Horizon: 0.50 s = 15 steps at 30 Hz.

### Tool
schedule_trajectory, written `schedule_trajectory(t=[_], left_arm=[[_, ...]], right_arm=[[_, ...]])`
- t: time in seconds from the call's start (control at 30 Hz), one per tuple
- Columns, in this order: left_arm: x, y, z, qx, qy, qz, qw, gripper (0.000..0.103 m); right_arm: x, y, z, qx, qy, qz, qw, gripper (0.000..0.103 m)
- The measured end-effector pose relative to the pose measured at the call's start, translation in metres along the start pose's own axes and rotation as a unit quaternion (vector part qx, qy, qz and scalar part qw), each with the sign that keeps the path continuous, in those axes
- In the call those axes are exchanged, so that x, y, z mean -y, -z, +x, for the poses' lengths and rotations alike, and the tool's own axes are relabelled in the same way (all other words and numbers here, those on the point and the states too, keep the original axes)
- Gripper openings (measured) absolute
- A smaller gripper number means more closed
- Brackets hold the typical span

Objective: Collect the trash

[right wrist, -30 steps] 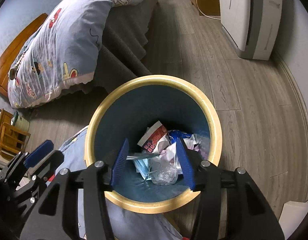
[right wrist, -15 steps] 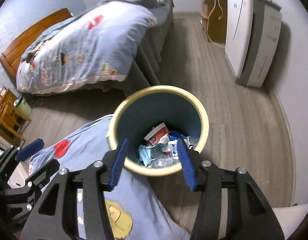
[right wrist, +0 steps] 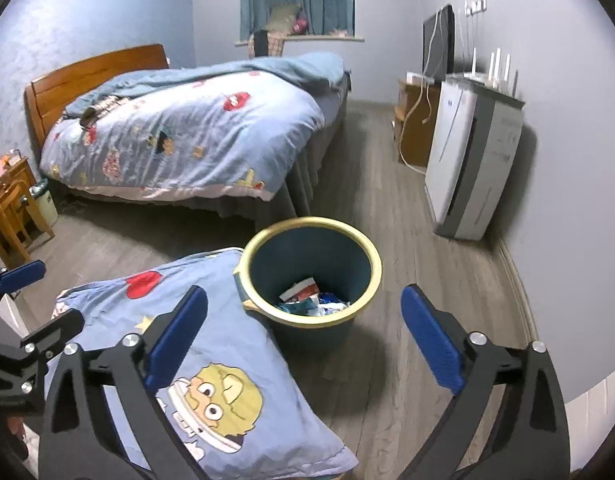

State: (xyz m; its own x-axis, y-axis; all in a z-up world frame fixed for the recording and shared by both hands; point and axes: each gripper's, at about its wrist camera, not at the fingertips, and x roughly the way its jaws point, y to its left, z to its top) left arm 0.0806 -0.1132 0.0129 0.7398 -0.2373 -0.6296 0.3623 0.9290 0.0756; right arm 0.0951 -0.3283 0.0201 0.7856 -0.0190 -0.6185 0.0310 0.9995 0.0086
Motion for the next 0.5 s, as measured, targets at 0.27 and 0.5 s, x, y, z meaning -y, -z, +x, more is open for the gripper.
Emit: schedule_trajectory(t=[0.27, 0.5], left_arm=[[-0.002, 0.011, -0.029, 0.017, -0.01, -0.008, 0.9998, 0.096], [0.002, 0.016, -0.035, 0.026, -0.019, 0.004, 0.9995, 0.096]], right_arm=[[-0.016, 0.014, -0.036, 0.021, -0.019, -0.012, 1.0, 0.097], [-0.018, 0.019, -0.046, 0.033, -0.021, -0.013, 0.999, 0.097]])
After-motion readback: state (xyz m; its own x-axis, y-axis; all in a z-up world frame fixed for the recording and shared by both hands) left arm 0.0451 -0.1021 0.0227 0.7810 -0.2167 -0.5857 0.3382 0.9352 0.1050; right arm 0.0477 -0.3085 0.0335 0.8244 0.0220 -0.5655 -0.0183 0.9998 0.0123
